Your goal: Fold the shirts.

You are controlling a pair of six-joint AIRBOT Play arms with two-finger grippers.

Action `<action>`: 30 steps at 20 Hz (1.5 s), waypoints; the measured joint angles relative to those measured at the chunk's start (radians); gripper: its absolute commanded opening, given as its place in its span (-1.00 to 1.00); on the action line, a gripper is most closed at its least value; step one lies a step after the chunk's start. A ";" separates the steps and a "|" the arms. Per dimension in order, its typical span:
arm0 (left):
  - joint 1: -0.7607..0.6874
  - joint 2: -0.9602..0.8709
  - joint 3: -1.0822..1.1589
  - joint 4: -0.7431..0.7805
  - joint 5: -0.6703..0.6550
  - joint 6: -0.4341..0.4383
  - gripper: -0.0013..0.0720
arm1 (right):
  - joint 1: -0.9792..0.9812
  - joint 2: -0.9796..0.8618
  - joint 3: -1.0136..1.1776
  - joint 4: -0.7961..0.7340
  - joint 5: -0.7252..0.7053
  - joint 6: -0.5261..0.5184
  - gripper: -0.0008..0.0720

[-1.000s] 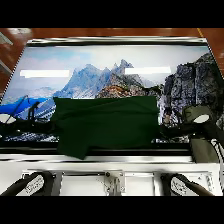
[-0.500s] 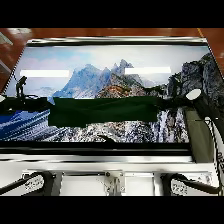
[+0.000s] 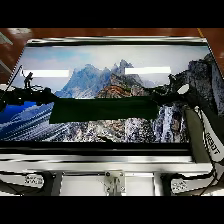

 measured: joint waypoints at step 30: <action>-0.383 -0.075 0.081 -0.299 -0.055 0.070 -0.87 | -0.088 0.312 0.005 0.402 0.276 0.042 -0.81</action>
